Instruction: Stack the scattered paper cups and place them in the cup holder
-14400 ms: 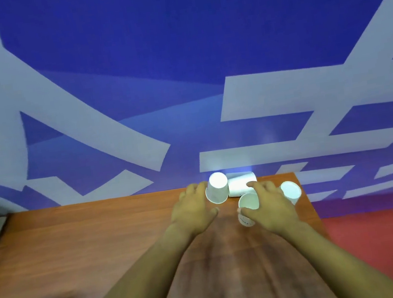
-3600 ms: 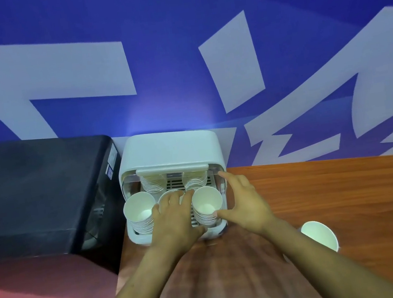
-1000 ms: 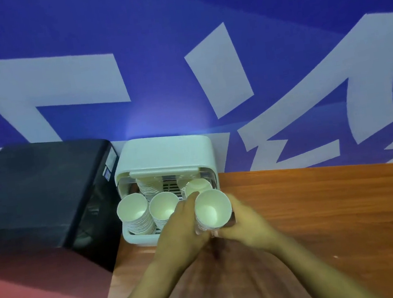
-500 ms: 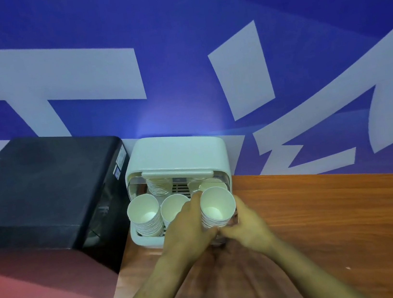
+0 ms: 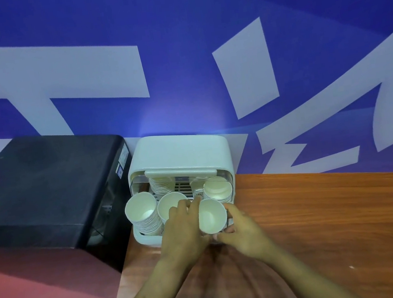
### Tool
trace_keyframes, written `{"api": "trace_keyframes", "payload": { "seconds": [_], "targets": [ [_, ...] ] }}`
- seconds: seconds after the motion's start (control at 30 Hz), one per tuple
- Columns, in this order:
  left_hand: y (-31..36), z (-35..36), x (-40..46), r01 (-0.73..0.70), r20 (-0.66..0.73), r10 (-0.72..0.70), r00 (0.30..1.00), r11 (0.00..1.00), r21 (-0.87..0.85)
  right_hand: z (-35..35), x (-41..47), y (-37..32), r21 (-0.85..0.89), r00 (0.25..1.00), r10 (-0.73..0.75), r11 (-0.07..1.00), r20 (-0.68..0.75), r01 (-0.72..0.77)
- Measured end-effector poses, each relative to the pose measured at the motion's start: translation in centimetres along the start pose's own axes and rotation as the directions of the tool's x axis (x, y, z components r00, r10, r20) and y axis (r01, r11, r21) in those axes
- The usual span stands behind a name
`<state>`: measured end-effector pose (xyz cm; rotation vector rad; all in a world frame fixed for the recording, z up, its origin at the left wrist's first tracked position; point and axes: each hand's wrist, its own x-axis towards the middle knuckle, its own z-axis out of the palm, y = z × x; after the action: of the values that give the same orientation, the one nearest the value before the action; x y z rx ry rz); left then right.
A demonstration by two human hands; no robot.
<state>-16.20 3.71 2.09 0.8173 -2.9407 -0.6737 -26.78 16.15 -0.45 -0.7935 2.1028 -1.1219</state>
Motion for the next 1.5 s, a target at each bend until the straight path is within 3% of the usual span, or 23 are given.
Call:
{"api": "trace_keyframes", "payload": {
  "seconds": [0.23, 0.3, 0.4, 0.5, 0.57, 0.67, 0.8, 0.97, 1.3, 1.5],
  "targets": [
    [-3.0, -0.5, -1.0, -0.144, -0.207, 0.151, 0.967, 0.988, 0.046, -2.4, -0.4, -2.2, -0.263, 0.999, -0.029, 0.964, -0.026, 0.022],
    [-3.9, -0.7, -0.8, -0.126, -0.212, 0.147, 0.966, 0.986, 0.109, -2.7, -0.4, -3.0, -0.304, 0.998, -0.047, 0.952, -0.042, 0.032],
    [-4.6, -0.5, -0.1, -0.104, -0.116, 0.137, 0.984, 0.962, 0.254, -2.3, 0.3, -3.5, -0.430, 1.000, 0.014, 0.902, -0.027, -0.024],
    [-4.2, -0.4, 0.3, -0.110, 0.090, 0.085, 0.992, 0.938, 0.329, -1.5, 1.4, -3.8, -0.497, 0.988, 0.156, 0.855, -0.019, -0.145],
    [-4.0, -0.6, 0.4, -0.106, 0.156, 0.051, 0.987, 0.924, 0.368, -1.0, 2.0, -3.7, -0.515, 0.975, 0.220, 0.833, -0.023, -0.200],
    [-3.4, -1.8, 0.4, -0.128, 0.128, 0.091, 0.988, 0.936, 0.329, -0.4, 2.5, -3.7, -0.512, 0.961, 0.275, 0.821, -0.035, -0.254],
    [-2.7, -1.8, 1.7, -0.213, -0.008, 0.222, 0.975, 0.944, 0.250, 0.3, 2.7, -3.9, -0.488, 0.955, 0.293, 0.829, -0.039, -0.274],
    [-1.6, -0.9, 4.9, -0.208, 0.118, 0.180, 0.977, 0.931, 0.301, 0.2, 2.9, -3.7, -0.374, 0.954, 0.299, 0.883, -0.020, -0.285],
    [-0.7, 0.4, 9.2, -0.150, 0.198, 0.119, 0.973, 0.977, 0.151, 0.3, 2.9, -3.3, -0.173, 0.961, 0.277, 0.947, 0.010, -0.271],
    [-1.5, 0.7, 8.9, -0.123, 0.179, 0.094, 0.979, 0.980, 0.158, 1.0, 3.6, -3.0, -0.181, 0.978, 0.209, 0.961, -0.013, -0.207]
  ]
}}
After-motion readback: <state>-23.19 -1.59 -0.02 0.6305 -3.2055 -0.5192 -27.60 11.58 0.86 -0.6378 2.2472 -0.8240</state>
